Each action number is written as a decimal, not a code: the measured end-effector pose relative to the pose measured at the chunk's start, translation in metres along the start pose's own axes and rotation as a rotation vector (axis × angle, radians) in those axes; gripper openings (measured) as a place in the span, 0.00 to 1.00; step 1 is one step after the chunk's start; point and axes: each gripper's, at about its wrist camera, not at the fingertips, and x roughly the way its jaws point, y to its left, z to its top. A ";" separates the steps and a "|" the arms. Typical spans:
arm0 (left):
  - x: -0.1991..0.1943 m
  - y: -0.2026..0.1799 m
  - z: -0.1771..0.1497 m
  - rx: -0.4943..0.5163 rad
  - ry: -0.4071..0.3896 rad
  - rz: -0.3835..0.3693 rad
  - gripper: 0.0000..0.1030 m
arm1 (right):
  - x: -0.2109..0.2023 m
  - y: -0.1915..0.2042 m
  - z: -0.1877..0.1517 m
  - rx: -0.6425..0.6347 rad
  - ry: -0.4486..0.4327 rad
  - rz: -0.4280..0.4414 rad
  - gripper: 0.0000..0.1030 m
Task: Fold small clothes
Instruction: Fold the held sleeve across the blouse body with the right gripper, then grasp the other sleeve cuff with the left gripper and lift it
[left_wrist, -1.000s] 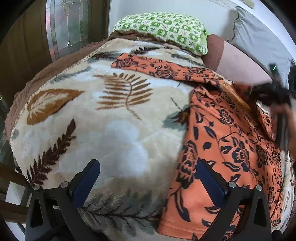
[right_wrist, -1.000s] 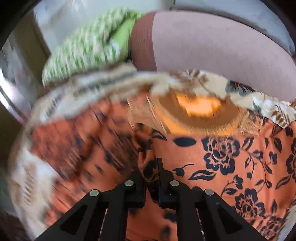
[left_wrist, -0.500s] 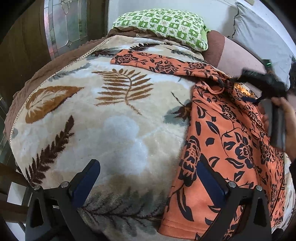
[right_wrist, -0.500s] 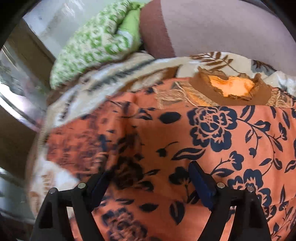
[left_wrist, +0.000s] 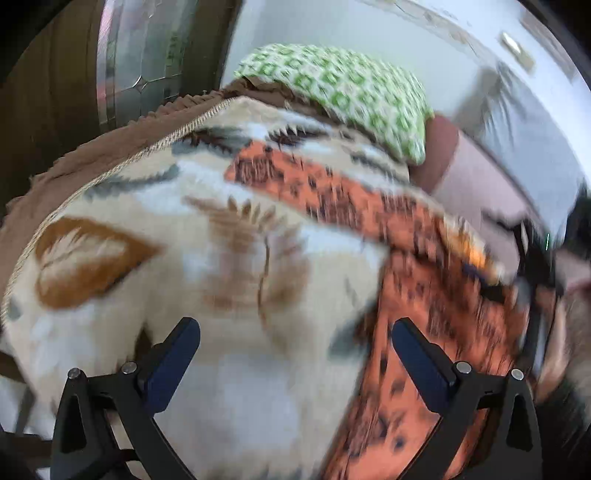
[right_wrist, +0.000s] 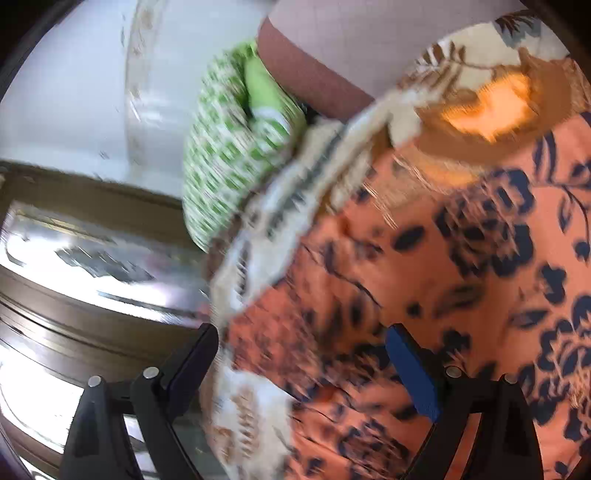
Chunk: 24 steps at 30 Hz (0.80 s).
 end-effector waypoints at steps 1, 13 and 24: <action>0.011 0.006 0.017 -0.034 0.007 -0.021 1.00 | 0.011 -0.006 -0.001 0.018 0.034 -0.031 0.91; 0.144 0.076 0.129 -0.450 0.155 -0.209 0.91 | 0.033 -0.024 -0.011 -0.040 0.084 -0.090 0.91; 0.170 0.092 0.139 -0.538 0.175 -0.168 0.45 | 0.033 -0.022 -0.013 -0.050 0.071 -0.091 0.91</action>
